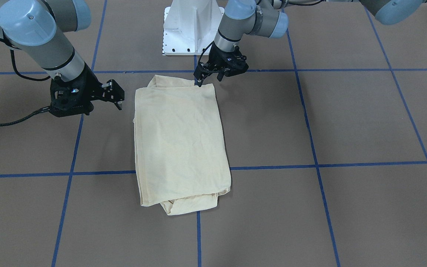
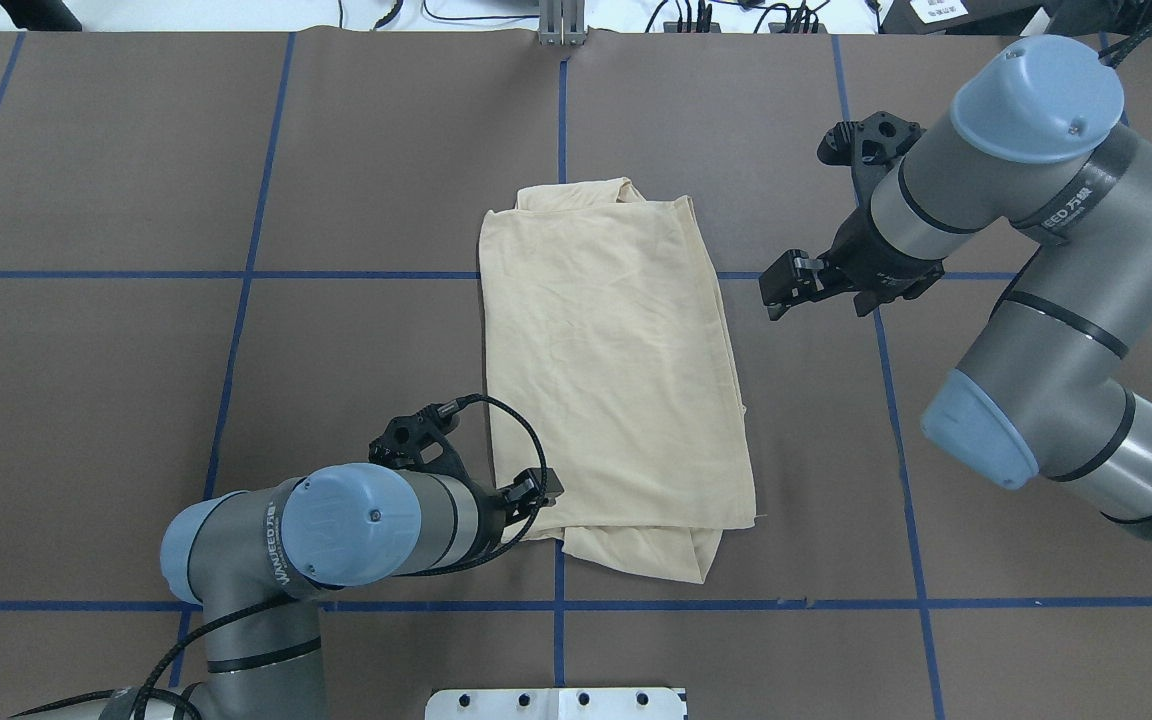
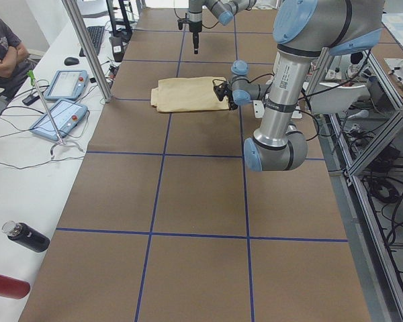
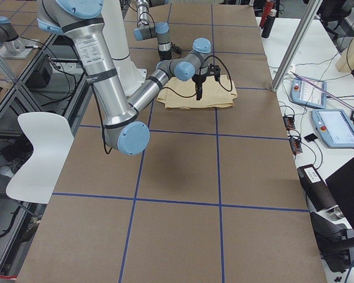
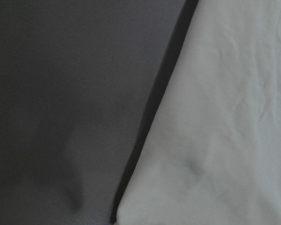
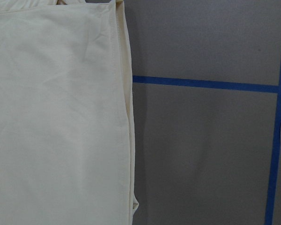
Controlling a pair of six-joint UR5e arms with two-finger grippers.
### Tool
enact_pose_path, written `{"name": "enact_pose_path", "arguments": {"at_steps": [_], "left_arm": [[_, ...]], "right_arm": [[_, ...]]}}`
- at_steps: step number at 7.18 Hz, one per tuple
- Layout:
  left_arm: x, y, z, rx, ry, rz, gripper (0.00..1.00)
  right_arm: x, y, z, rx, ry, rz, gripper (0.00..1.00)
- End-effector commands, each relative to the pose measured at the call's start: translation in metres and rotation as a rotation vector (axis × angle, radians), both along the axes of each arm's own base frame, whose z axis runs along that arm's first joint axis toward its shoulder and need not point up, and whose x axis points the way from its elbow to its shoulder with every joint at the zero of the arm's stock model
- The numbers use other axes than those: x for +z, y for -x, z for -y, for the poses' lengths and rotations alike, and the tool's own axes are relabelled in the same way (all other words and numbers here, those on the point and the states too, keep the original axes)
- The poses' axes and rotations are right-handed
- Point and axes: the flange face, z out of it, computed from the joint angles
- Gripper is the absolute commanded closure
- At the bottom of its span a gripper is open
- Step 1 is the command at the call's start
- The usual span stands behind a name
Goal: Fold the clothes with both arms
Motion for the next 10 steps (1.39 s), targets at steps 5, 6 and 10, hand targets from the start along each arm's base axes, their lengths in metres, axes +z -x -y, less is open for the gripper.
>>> {"name": "enact_pose_path", "arguments": {"at_steps": [5,6,10], "left_arm": [[-0.0036,-0.0131,0.0034,-0.013,-0.001,0.007,0.15],[-0.0046,-0.0132,0.0034,-0.013,-0.001,0.006,0.15],[-0.0037,-0.0137,0.0035,-0.013,-0.001,0.009,0.15]], "right_arm": [[0.0004,-0.0028,0.0025,0.006,0.001,0.0,0.0],[0.0016,-0.0022,0.0031,0.006,0.003,-0.002,0.0],[0.0024,-0.0013,0.003,0.005,0.004,-0.004,0.0]]}}
